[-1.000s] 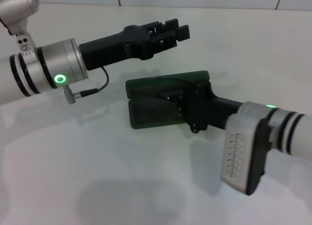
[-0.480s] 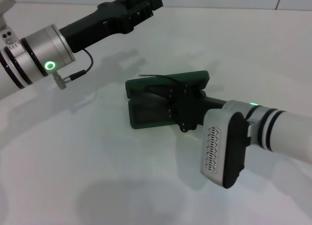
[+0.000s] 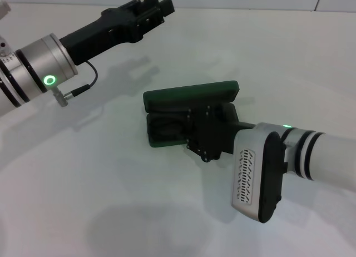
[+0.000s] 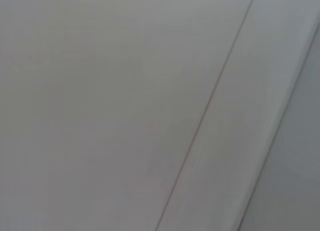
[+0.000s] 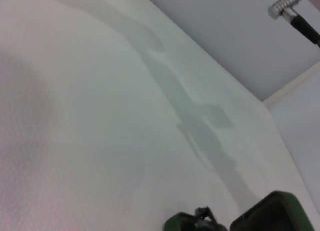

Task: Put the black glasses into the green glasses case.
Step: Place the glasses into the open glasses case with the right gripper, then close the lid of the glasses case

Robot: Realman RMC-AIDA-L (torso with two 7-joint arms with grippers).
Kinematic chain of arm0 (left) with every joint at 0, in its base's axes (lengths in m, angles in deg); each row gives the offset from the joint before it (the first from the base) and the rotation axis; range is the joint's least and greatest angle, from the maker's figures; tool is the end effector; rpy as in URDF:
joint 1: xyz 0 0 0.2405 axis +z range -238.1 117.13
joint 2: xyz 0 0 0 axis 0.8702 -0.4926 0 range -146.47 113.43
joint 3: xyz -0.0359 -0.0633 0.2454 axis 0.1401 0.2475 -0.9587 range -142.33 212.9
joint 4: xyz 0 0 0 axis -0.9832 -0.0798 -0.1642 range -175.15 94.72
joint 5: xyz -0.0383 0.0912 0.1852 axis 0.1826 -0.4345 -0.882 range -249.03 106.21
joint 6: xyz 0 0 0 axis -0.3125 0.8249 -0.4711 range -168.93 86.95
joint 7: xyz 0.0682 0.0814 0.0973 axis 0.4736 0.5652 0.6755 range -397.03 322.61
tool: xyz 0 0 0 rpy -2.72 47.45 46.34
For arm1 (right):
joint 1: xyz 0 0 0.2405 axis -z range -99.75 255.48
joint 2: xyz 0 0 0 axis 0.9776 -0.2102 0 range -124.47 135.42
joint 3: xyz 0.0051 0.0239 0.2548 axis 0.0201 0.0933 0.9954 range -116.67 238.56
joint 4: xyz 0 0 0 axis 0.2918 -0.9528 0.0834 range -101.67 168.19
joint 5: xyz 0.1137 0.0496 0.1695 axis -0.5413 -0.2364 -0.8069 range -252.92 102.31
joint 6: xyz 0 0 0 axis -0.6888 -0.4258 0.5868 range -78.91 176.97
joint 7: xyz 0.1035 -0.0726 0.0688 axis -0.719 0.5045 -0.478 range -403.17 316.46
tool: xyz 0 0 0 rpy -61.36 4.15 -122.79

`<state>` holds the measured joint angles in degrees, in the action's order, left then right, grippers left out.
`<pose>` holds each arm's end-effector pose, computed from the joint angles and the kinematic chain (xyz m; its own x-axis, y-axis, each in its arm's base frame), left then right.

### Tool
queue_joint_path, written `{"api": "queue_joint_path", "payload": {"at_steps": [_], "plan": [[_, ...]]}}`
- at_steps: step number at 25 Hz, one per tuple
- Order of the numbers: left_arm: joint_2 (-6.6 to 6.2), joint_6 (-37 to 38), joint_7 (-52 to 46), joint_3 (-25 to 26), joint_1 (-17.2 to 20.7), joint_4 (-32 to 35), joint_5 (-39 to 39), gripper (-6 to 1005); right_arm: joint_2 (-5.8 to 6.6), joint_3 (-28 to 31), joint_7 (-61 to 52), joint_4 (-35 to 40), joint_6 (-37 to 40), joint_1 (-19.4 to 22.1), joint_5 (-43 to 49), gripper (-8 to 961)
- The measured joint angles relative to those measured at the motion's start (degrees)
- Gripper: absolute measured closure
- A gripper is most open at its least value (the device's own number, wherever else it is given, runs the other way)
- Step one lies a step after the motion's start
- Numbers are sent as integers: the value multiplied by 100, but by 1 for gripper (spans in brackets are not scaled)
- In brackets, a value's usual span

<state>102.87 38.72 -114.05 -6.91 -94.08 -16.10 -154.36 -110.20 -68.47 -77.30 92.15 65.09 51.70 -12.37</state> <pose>-0.2328 0.3702 0.0029 0.4369 0.2805 0.8547 0.6717 -0.7337 -0.1025 0.1586 0.3177 -0.1424 0.8464 0.5251 0.0888 0.4884 -0.6989 -0.5225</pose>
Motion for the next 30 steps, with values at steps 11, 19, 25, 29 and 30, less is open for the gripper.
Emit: {"api": "queue_joint_path", "payload": {"at_steps": [11, 19, 25, 29, 30], "plan": [[-8, -140, 2, 1, 31, -9, 5, 443, 46, 643, -344, 96, 1130, 413, 36, 642], [-9, -443, -15, -44, 45, -20, -142, 437, 181, 2622, -1187, -755, 4308, 516, 56, 641], [-37, -1271, -451, -61, -125, 6, -1225, 433, 572, 4828, -1756, -2830, 7413, 13, 61, 640], [-12, -1589, -908, -68, -417, 8, -2099, 431, 650, 5527, -1758, -3391, 7907, 2, 65, 640], [4, -1646, -944, -77, -472, 0, -2212, 430, 607, 5668, -1759, -3370, 7808, 66, 65, 640]]}}
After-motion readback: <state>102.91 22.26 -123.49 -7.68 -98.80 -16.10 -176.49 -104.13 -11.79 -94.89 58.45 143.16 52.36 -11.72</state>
